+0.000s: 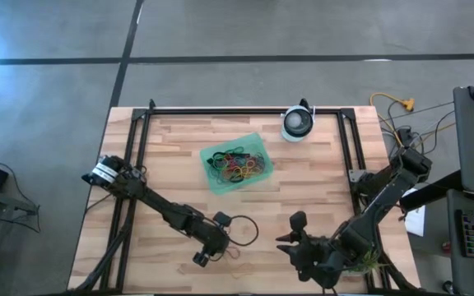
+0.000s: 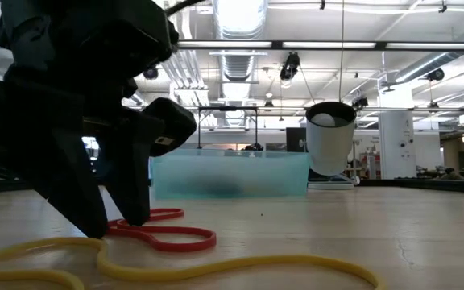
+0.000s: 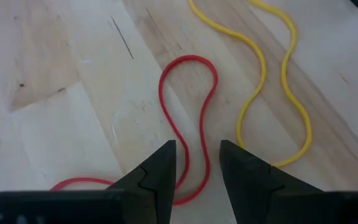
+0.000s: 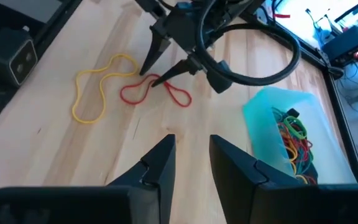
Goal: Pick and place rubber bands into bin
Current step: Put the red rubber band into the green bin
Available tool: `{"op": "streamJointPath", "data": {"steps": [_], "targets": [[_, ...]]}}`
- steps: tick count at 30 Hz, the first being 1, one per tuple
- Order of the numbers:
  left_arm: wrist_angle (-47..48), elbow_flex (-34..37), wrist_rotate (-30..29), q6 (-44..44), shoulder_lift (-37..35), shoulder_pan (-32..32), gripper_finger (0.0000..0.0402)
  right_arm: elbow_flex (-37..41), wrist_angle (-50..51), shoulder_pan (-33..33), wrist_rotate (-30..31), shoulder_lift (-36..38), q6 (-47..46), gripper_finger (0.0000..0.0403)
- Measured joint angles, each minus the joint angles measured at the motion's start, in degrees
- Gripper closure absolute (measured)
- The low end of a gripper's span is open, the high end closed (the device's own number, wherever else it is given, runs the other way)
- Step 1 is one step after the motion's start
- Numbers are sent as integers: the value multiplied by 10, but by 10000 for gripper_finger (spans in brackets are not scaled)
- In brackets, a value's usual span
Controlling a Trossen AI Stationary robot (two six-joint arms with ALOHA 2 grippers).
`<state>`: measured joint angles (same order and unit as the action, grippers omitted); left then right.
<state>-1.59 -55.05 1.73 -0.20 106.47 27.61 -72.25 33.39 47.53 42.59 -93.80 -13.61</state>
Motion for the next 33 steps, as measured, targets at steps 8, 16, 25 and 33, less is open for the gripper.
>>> {"op": "streamJointPath", "data": {"steps": [8, 16, 25, 33], "targets": [[-1, -1, 34, -40, 24, -22, 292, 4, 1, 0, 0, 0, -25, 318], [7, 0, 36, -40, 32, -24, 297, 4, 0, 0, 0, 0, -27, 323], [20, 0, 37, -36, 32, -25, 382, 6, -1, 0, 0, 0, -34, 326], [26, -4, 17, 8, 32, -24, 399, 7, -2, 0, -1, 0, -34, 328]]}}
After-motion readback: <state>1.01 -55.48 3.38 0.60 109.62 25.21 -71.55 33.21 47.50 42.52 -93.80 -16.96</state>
